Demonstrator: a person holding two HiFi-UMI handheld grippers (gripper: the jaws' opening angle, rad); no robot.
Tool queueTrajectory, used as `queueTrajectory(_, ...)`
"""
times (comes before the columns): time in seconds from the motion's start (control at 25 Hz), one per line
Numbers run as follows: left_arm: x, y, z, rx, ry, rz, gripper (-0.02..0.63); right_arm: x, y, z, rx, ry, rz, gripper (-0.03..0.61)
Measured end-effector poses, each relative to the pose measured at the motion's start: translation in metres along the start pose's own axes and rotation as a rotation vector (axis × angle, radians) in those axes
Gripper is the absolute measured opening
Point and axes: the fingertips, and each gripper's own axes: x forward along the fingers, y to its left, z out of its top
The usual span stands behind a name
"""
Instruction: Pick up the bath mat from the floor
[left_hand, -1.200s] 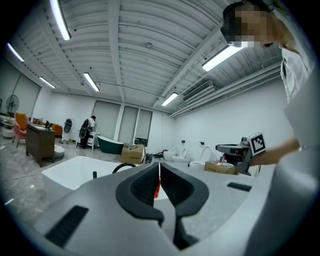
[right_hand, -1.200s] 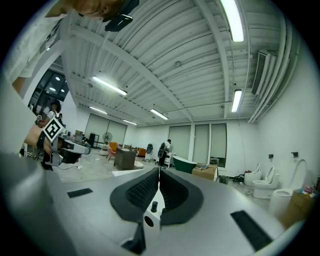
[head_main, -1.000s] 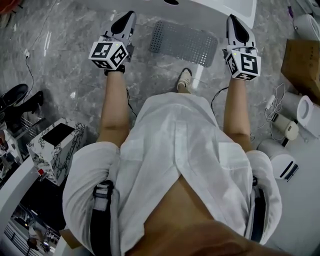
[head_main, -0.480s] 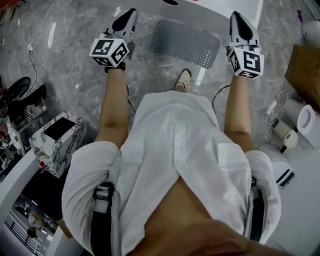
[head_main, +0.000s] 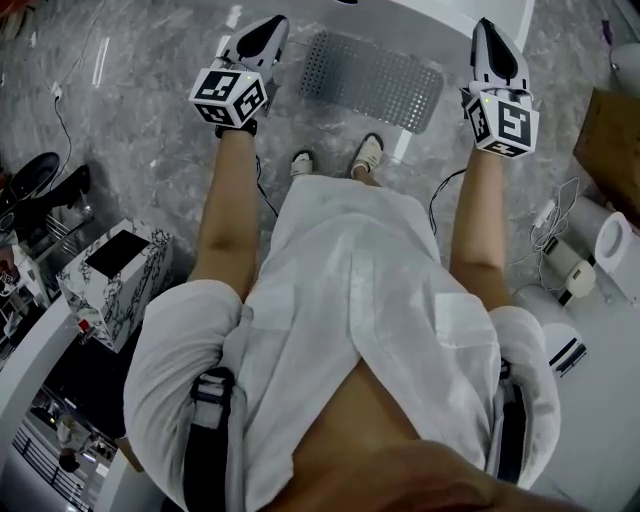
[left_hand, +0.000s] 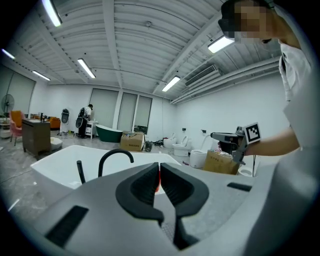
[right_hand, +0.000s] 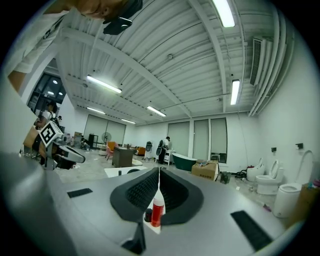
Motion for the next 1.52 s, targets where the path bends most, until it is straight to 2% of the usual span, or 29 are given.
queueTrajectory(0.76,0.000,0.079,-0.091,-0.052,0.156,-0.081,0.017,0.044,0.084,-0.024,-0.008,0.046,-0.015,0.029)
queueTrajectory(0.96,0.009,0.081,-0.117,-0.034,0.206,-0.088,0.017,0.056,0.094,-0.040,-0.020,0.031,0.042,0.029)
queueTrajectory(1.24,0.042,0.071,-0.157,0.066,0.295,-0.133,0.017,0.077,0.084,-0.080,-0.031,-0.017,0.139,0.029)
queueTrajectory(1.36,0.054,0.073,-0.182,0.081,0.327,-0.152,0.018,0.087,0.082,-0.100,-0.031,-0.034,0.147,0.029)
queueTrajectory(1.52,0.076,0.079,-0.229,0.090,0.388,-0.177,0.021,0.088,0.074,-0.130,-0.034,-0.044,0.114,0.029)
